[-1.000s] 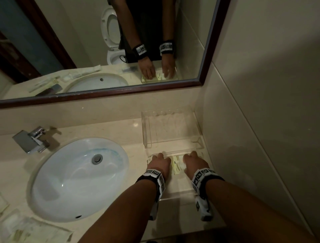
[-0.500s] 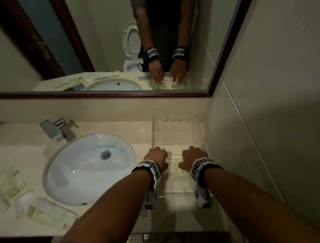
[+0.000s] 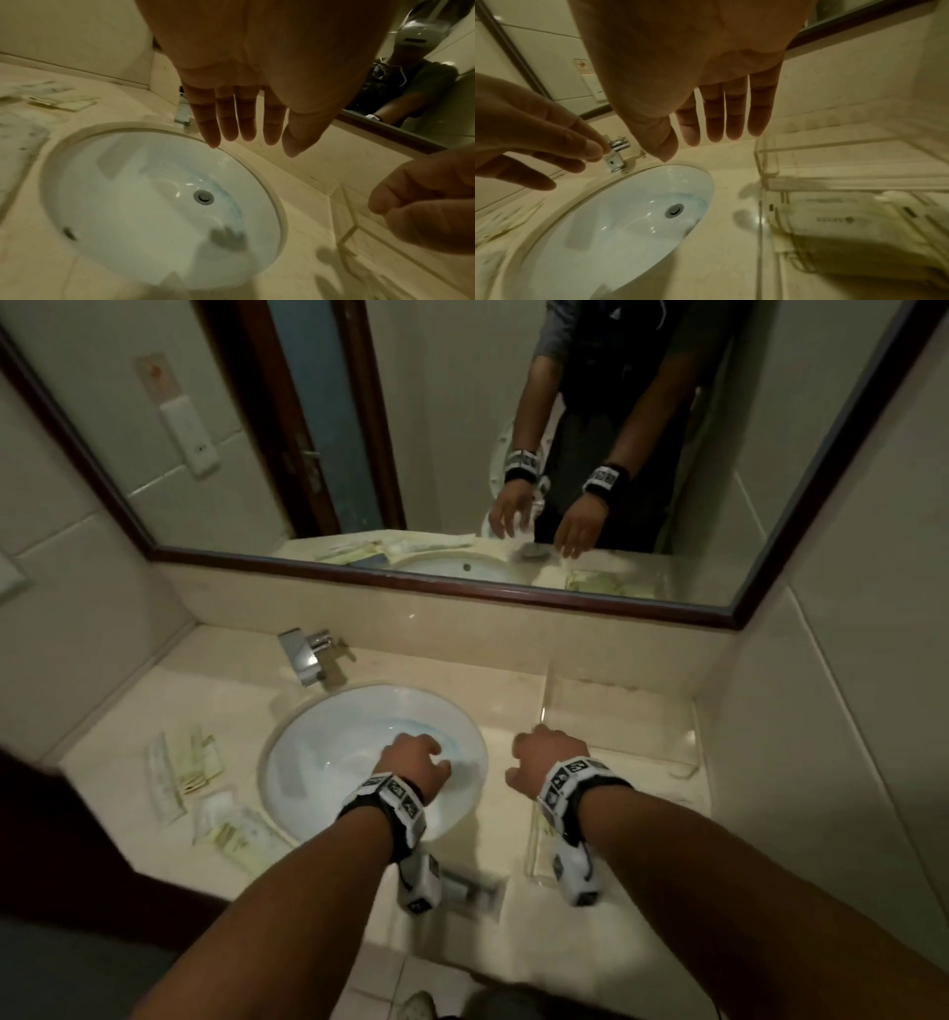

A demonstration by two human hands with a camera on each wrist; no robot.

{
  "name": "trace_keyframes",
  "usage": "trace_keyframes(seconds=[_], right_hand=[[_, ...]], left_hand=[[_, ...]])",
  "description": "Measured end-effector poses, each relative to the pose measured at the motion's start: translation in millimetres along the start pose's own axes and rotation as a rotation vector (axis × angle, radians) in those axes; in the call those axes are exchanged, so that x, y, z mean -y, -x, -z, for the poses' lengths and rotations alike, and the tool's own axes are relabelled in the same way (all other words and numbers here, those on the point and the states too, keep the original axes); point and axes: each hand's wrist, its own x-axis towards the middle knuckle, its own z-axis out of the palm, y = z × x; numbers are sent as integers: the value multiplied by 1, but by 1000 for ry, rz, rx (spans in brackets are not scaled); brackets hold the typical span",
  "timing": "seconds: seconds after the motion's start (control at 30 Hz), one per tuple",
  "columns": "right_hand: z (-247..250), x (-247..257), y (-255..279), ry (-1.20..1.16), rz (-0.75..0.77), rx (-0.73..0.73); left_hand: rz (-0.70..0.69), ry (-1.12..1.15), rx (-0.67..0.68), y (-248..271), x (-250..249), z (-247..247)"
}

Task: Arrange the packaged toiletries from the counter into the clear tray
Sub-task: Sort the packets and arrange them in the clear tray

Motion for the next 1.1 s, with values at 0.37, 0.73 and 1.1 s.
trace_keyframes(seconds=[0.37,0.73,1.1], right_hand=[[-13,40,6,-13,13,68],[-13,0,23,-93,-224,43],[-28,67,-3,-5,-143,173]], left_hand=[[-72,-34,5,-12,25,-4],[-253,-88,37,-44,16,10],[-152,-76,15,-34,93,31]])
